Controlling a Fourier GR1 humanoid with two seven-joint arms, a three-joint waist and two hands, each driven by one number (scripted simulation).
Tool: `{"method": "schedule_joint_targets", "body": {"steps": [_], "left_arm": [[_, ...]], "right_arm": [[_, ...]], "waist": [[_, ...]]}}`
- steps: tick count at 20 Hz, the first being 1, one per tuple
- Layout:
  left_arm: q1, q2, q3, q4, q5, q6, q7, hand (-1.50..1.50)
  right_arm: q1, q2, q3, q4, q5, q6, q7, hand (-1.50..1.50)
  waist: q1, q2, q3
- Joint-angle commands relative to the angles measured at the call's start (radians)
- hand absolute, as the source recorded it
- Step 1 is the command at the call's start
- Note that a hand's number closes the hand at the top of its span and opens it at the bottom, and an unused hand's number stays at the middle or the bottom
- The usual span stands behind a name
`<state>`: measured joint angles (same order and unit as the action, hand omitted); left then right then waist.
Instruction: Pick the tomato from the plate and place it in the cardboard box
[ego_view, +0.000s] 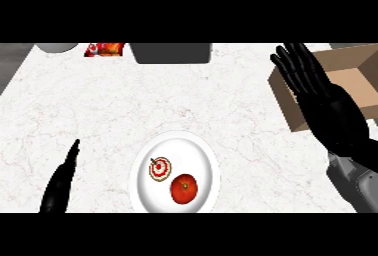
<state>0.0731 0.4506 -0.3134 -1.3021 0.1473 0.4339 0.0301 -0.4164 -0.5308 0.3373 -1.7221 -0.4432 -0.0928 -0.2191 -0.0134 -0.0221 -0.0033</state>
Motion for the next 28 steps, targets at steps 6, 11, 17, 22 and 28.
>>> {"method": "schedule_joint_targets", "body": {"steps": [6,11,17,22,28], "left_arm": [[-0.094,-0.036,0.136,-0.079,0.098,0.007,-0.051,0.00],[-0.085,-0.077,0.131,-0.064,0.130,-0.007,-0.045,0.00],[-0.125,-0.078,0.133,-0.058,0.123,-0.017,-0.021,0.00],[-0.127,-0.108,0.122,-0.029,0.106,-0.020,-0.053,0.00],[-0.169,-0.104,0.110,-0.048,0.095,-0.030,-0.003,0.00]], "right_arm": [[0.268,0.148,0.123,-0.042,0.216,-0.441,0.191,1.50],[0.445,0.096,0.203,0.053,0.472,-0.650,0.259,-1.50],[0.605,0.021,0.398,-0.118,0.856,-0.820,0.482,-1.50],[0.644,-0.080,0.397,-0.289,1.027,-0.656,0.829,-1.50],[0.513,-0.047,0.400,-0.495,1.093,-0.332,1.220,-1.50]], "waist": [[-0.042,0.008,-0.003],[-0.062,0.011,-0.002],[-0.026,0.013,-0.003],[-0.011,0.017,-0.003],[0.012,0.021,-0.001]]}}
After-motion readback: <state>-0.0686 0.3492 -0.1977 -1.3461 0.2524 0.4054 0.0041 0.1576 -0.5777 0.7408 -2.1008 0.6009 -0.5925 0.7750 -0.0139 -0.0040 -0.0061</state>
